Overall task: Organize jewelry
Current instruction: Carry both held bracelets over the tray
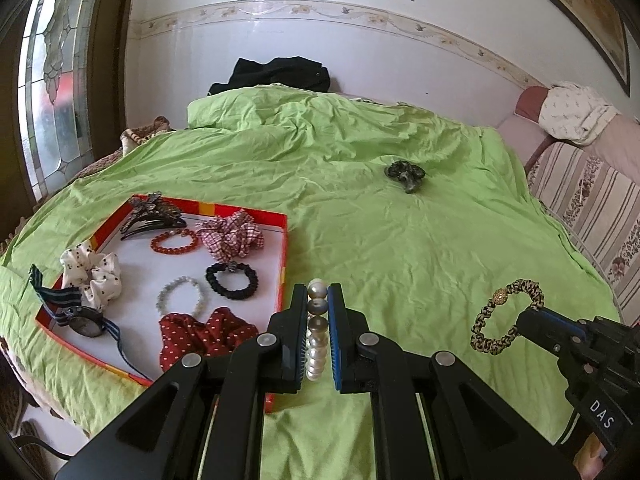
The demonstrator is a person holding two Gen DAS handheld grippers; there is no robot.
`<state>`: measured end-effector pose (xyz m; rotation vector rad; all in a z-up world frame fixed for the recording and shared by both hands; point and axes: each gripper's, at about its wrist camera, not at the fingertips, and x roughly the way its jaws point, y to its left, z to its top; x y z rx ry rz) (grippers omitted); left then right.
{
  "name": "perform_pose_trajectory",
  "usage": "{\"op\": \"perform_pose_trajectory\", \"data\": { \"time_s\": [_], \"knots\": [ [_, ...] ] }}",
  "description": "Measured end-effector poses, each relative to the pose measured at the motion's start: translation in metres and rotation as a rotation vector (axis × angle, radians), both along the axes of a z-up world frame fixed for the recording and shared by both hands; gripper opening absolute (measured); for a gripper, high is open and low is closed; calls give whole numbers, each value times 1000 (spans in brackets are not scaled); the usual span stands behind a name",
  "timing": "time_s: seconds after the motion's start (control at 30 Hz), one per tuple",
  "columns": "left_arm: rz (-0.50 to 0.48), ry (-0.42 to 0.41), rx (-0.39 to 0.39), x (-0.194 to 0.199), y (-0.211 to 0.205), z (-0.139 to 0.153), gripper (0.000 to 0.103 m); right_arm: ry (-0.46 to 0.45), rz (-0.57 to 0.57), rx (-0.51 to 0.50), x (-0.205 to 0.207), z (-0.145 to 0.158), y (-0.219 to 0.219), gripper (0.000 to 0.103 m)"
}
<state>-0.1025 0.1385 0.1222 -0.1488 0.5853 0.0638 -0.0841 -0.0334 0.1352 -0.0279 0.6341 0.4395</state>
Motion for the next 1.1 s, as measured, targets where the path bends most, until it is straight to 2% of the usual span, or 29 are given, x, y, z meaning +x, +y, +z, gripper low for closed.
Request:
{"op": "perform_pose_trajectory", "data": {
  "time_s": [0.27, 0.4, 0.6, 1.1],
  "knots": [
    [42, 3, 67, -10, 5, -8, 9, 11, 20, -12, 3, -1, 13, 8],
    [48, 1, 53, -12, 12, -8, 9, 27, 40, -8, 3, -3, 21, 8],
    [57, -3, 34, -12, 23, -3, 9, 0, 71, -26, 1, 5, 33, 8],
    [124, -39, 62, 5, 70, 29, 9, 13, 135, 5, 24, 17, 67, 8]
  ]
}}
